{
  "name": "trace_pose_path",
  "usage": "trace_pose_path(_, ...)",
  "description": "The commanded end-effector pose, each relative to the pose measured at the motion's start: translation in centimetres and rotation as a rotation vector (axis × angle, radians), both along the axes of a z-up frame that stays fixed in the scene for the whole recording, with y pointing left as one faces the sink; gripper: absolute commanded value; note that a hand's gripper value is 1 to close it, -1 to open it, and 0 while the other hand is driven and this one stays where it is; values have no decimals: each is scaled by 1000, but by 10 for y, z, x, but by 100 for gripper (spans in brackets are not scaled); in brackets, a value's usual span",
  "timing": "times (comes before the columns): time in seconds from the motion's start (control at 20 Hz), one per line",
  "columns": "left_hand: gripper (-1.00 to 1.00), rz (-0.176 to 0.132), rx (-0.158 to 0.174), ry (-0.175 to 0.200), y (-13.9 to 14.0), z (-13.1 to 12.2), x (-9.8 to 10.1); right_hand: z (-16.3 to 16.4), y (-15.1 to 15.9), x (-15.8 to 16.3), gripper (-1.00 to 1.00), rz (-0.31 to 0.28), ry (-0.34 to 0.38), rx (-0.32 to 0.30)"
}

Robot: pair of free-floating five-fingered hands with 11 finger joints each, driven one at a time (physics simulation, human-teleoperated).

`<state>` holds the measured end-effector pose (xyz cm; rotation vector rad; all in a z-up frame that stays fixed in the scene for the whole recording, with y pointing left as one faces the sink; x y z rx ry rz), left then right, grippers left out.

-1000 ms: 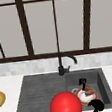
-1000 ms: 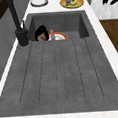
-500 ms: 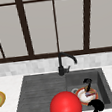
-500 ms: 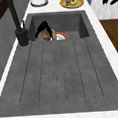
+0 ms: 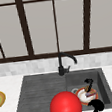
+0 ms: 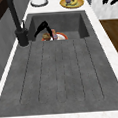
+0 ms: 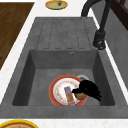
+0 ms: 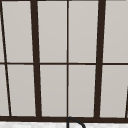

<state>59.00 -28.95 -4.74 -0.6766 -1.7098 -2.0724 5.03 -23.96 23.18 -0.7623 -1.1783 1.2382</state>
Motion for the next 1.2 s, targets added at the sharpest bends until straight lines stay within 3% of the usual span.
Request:
trace_pose_path(0.0, -100, 0, -28, -63, -8, -19, -20, 0, 0, 0, 0, 0, 0, 0)
trace_pose_path(0.2, -100, -29, -77, -101, -13, -13, -37, 0, 0, 0, 0, 0, 0, 0)
trace_pose_path(0.45, -100, -52, -92, -224, -9, 0, -60, 0, 0, 0, 0, 0, 0, 0)
trace_pose_path(0.55, -100, -60, -96, -246, -8, 5, -68, 0, 0, 0, 0, 0, 0, 0)
trace_pose_path(0.65, -100, -68, -90, -245, -7, 11, -73, 0, 0, 0, 0, 0, 0, 0)
trace_pose_path(1.0, -100, -89, -89, -167, -2, 11, -98, 0, 0, 0, 0, 0, 0, 0)
trace_pose_path(1.05, -100, -98, -103, -145, 4, 12, -97, 0, 0, 0, 0, 0, 0, 0)
trace_pose_path(1.1, -100, -78, -133, -140, 7, 17, -86, 0, 0, 0, 0, 0, 0, 0)
trace_pose_path(1.15, -100, -91, -135, -143, 9, 15, -81, 0, 0, 0, 0, 0, 0, 0)
